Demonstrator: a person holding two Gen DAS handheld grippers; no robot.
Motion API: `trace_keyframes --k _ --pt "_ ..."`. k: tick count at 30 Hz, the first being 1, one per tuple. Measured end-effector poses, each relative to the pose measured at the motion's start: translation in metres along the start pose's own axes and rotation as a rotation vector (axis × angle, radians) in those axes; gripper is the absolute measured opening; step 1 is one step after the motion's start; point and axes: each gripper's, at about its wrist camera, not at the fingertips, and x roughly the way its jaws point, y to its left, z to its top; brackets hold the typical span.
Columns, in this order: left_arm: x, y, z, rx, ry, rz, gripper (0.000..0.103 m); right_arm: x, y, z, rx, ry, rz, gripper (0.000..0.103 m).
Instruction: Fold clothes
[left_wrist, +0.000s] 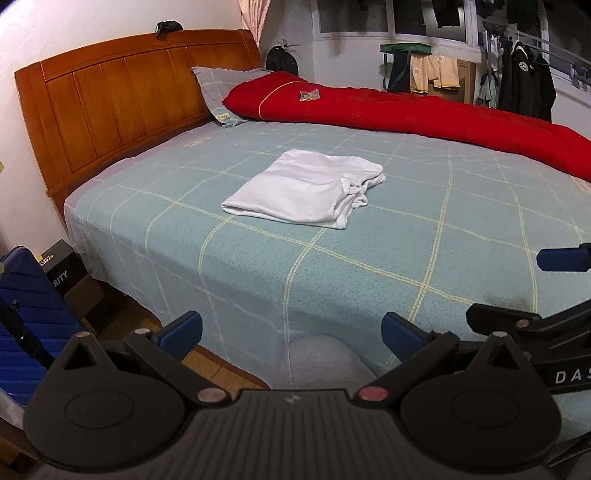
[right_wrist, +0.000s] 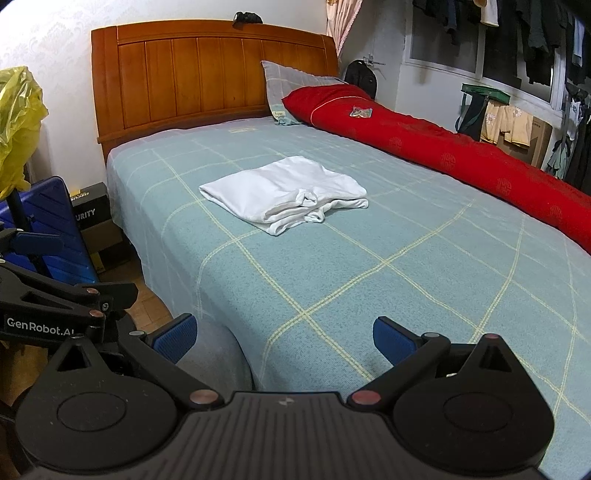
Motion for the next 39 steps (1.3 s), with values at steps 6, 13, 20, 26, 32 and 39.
trace_keyframes --k 6,13,20,26,32,39 --pt "0.0017 0.0000 0.0003 0.001 0.005 -0.001 0.102 -0.0001 -0.0012 -0.0007 0.002 0.000 0.004 0.103" --pt "0.0017 0.0005 0.0001 -0.001 0.007 0.000 0.102 0.0011 -0.0025 -0.0008 0.005 0.003 0.008 0.103" --pt "0.0025 0.0000 0.0002 0.001 0.012 -0.001 0.102 0.0004 -0.0022 -0.0016 0.001 0.002 0.009 0.103" --pt "0.0019 -0.0010 -0.0009 0.002 0.010 -0.001 0.102 -0.0003 -0.0021 -0.0017 0.002 0.000 0.010 0.103" --pt "0.0015 -0.0013 -0.0010 0.003 0.011 0.002 0.102 -0.0004 -0.0011 -0.0020 0.000 -0.002 0.009 0.103" --pt "0.0026 -0.0006 0.0006 0.001 0.013 0.003 0.102 -0.0007 -0.0003 -0.0020 0.002 -0.003 0.009 0.103"
